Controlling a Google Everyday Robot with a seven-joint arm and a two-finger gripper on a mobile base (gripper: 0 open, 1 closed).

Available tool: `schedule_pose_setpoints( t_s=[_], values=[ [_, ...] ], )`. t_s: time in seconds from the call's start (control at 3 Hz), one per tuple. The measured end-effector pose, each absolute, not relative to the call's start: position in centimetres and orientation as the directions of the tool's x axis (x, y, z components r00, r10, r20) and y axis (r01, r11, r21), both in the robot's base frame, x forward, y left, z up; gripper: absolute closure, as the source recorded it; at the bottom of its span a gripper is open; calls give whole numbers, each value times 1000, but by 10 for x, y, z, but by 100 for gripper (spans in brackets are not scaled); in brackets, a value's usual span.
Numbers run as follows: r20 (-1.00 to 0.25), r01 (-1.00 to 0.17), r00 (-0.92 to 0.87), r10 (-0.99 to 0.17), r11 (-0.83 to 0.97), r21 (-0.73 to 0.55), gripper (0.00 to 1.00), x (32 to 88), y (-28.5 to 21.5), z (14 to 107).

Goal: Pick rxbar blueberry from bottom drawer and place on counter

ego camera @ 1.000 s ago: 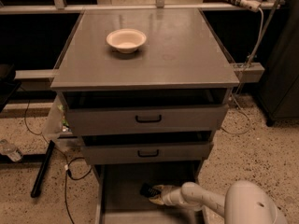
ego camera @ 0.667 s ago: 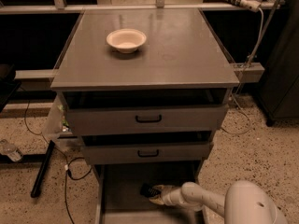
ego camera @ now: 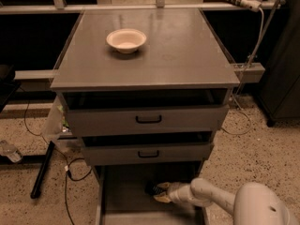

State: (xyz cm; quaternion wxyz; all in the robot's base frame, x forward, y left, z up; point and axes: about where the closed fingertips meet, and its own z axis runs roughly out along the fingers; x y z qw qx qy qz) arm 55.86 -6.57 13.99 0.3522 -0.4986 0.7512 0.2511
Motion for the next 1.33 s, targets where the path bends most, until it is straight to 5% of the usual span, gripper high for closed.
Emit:
schedule_pose_setpoints(
  t_s=[1.33],
  values=[
    [-782, -899, -97, -616, 391, -197, 100, 556, -194, 352]
  ],
)
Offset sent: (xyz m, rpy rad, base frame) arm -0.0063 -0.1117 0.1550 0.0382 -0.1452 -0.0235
